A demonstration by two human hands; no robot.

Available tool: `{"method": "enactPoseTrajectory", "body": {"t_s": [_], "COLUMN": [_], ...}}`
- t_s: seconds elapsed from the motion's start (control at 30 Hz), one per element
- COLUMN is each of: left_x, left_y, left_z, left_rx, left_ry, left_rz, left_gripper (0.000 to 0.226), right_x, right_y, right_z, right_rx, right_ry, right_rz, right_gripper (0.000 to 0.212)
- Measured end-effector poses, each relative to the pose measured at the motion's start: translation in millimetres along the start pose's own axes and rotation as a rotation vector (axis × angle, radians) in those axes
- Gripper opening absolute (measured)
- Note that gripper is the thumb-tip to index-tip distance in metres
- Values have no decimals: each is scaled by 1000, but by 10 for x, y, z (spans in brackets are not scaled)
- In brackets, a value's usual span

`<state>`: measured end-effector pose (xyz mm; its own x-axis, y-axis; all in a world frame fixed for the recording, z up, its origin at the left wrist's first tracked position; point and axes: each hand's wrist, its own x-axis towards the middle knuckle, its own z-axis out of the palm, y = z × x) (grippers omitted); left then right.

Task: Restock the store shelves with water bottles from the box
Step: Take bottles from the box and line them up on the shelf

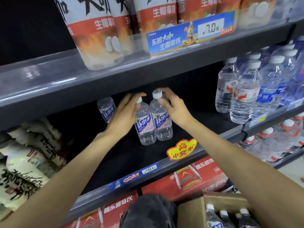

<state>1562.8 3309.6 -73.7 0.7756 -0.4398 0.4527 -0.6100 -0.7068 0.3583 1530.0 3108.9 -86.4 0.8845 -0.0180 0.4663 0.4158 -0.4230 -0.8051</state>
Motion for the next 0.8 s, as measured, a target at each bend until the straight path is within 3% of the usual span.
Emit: {"method": "enactPoseTrajectory", "body": {"t_s": [0.13, 0.23, 0.3, 0.63, 0.8], "left_x": [-195, -414, -470, -187, 59], "left_y": [-32, -78, -103, -305, -498], "left_z": [134, 295, 383, 554, 529], "left_rx": [-195, -194, -226, -195, 62], "left_ry": [125, 111, 114, 208, 220], "left_rz": [-85, -87, -91, -153, -193], "left_gripper": [62, 91, 100, 84, 83], "right_x": [-45, -161, -224, 109, 403], "right_y": [43, 176, 209, 252, 358], "right_z": [8, -34, -28, 131, 264], "right_rx": [-6, -223, -304, -396, -437], "right_ry": [-83, -91, -60, -12, -18], "right_rz": [21, 19, 29, 46, 24], "right_gripper": [53, 82, 87, 67, 62]}}
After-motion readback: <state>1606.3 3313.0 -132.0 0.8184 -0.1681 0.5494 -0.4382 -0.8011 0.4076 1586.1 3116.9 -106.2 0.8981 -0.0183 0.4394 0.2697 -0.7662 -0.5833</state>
